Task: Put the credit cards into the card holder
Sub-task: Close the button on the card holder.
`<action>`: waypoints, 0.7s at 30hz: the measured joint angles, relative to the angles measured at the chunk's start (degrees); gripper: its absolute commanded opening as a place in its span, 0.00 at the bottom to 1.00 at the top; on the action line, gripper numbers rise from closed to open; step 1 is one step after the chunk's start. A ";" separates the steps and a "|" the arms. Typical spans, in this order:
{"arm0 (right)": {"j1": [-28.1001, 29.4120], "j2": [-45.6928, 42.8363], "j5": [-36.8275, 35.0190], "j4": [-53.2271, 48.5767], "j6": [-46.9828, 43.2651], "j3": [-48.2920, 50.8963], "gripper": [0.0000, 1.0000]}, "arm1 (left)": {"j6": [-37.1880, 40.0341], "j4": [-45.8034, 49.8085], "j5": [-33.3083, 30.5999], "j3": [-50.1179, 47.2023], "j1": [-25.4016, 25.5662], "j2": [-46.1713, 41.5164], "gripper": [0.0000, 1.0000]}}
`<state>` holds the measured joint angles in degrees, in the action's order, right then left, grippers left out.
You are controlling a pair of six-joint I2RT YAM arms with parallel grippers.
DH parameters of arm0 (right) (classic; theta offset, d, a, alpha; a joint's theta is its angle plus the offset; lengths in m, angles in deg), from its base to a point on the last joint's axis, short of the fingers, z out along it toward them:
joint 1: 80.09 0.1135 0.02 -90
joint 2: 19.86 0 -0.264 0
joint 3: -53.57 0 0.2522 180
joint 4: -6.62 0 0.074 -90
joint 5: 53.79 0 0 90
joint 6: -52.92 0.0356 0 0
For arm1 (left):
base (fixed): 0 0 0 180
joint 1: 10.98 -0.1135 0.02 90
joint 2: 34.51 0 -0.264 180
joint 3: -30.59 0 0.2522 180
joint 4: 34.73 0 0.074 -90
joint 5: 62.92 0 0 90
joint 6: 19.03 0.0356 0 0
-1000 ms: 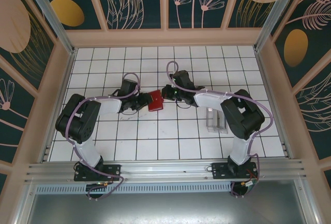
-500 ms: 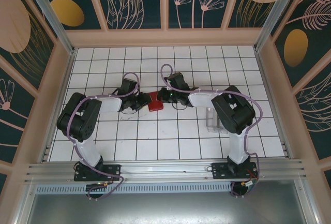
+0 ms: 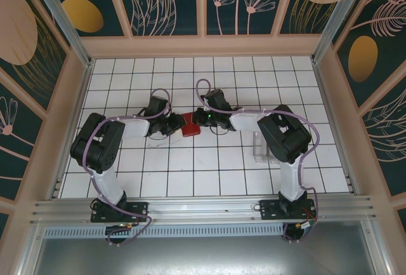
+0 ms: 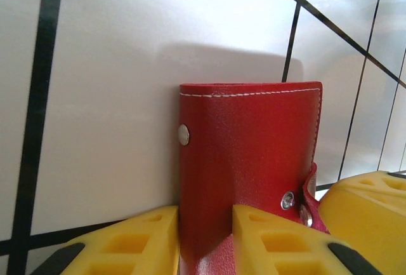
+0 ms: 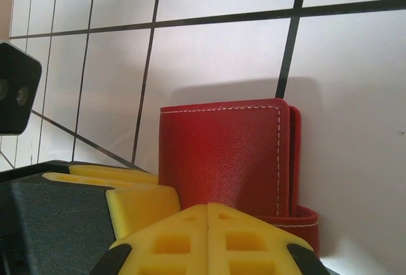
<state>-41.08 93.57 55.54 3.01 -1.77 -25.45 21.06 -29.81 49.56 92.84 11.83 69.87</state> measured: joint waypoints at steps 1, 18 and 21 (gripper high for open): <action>0.00 0.00 0.00 -0.02 0.00 -0.13 0.00 | 0.02 -0.02 0.02 0.02 0.00 0.02 0.28; 0.00 1.86 0.02 0.37 0.20 -1.29 0.00 | -0.20 -1.44 0.66 0.13 0.00 0.68 0.26; 0.00 1.86 -0.35 0.37 0.02 -1.29 0.00 | -0.20 -1.46 0.66 0.13 0.00 0.68 0.26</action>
<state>-41.08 95.43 55.19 3.39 -1.74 -26.74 20.86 -31.28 50.22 92.97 11.83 70.54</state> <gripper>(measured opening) 0.054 0.264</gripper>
